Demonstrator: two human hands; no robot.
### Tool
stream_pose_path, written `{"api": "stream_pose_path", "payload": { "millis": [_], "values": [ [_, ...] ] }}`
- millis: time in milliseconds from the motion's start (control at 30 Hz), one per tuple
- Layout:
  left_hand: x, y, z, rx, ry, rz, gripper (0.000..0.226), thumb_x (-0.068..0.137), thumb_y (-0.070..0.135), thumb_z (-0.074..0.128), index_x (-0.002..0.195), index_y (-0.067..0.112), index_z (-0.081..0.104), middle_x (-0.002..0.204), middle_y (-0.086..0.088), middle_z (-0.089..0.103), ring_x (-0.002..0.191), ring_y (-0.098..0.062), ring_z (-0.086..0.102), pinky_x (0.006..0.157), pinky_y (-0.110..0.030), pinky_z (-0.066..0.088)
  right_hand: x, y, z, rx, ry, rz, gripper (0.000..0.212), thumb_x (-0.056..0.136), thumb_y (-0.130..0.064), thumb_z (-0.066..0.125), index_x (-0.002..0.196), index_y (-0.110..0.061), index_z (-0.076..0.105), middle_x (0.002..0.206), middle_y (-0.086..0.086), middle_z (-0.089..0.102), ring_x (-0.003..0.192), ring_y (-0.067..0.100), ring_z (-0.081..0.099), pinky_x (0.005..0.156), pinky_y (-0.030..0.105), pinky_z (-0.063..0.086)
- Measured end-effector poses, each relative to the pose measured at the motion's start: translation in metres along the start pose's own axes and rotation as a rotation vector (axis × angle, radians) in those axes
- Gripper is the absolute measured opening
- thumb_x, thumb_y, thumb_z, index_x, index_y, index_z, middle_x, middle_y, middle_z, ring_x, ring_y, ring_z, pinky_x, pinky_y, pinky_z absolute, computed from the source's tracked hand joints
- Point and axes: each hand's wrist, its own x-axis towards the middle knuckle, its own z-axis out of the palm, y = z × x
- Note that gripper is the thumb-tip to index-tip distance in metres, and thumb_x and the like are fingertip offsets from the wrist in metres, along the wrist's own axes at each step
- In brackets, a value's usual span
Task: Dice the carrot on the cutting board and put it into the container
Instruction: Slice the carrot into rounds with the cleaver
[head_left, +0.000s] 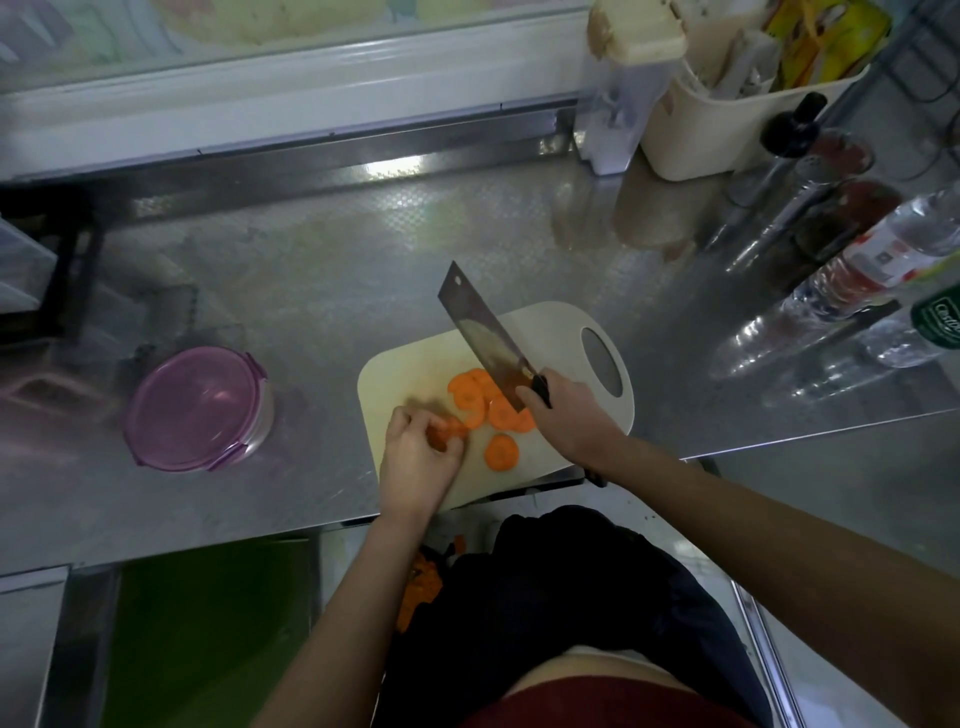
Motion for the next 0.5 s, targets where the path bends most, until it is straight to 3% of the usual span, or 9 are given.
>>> {"api": "stream_pose_path", "payload": {
  "millis": [133, 200, 333, 433, 500],
  "values": [
    [0.003, 0.003, 0.006, 0.200, -0.029, 0.051, 0.032, 0.078, 0.037, 0.069, 0.099, 0.015, 0.060, 0.104, -0.006, 0.049, 0.104, -0.024, 0.044, 0.091, -0.032, 0.035, -0.002, 0.004, 0.003, 0.006, -0.019, -0.005, 0.024, 0.097, -0.034, 0.044, 0.088, -0.011, 0.046, 0.075, 0.003, 0.051, 0.072, 0.019, 0.048, 0.068, 0.030, 0.035],
    [0.007, 0.008, 0.008, 0.204, -0.078, 0.069, 0.039, 0.078, 0.037, 0.070, 0.108, 0.015, 0.059, 0.111, -0.007, 0.048, 0.108, -0.024, 0.043, 0.093, -0.034, 0.036, -0.002, 0.004, 0.005, 0.005, -0.028, -0.019, 0.023, 0.097, -0.033, 0.045, 0.089, -0.012, 0.046, 0.078, 0.004, 0.051, 0.074, 0.020, 0.049, 0.068, 0.030, 0.035],
    [0.014, 0.020, 0.011, 0.172, -0.169, 0.044, 0.019, 0.084, 0.027, 0.065, 0.095, 0.013, 0.061, 0.112, -0.004, 0.049, 0.104, -0.022, 0.050, 0.083, -0.034, 0.045, -0.003, 0.005, 0.008, 0.009, -0.038, -0.032, 0.022, 0.097, -0.032, 0.046, 0.086, -0.014, 0.044, 0.071, -0.003, 0.046, 0.069, 0.015, 0.047, 0.068, 0.028, 0.034],
    [0.013, 0.021, 0.012, 0.109, -0.124, 0.067, 0.008, 0.086, 0.017, 0.060, 0.085, 0.010, 0.058, 0.102, -0.005, 0.054, 0.093, -0.023, 0.053, 0.074, -0.031, 0.041, -0.003, 0.008, 0.010, 0.005, -0.047, -0.042, 0.021, 0.097, -0.032, 0.046, 0.085, -0.015, 0.045, 0.069, -0.005, 0.046, 0.064, 0.006, 0.044, 0.066, 0.026, 0.033],
    [0.010, 0.018, 0.009, 0.040, -0.083, 0.068, 0.007, 0.088, 0.012, 0.056, 0.085, 0.008, 0.053, 0.093, -0.007, 0.057, 0.086, -0.026, 0.055, 0.067, -0.029, 0.036, -0.003, 0.011, 0.013, 0.007, -0.056, -0.030, 0.022, 0.096, -0.033, 0.046, 0.085, -0.014, 0.045, 0.070, -0.003, 0.046, 0.065, 0.010, 0.045, 0.066, 0.026, 0.034]
  ]
}}
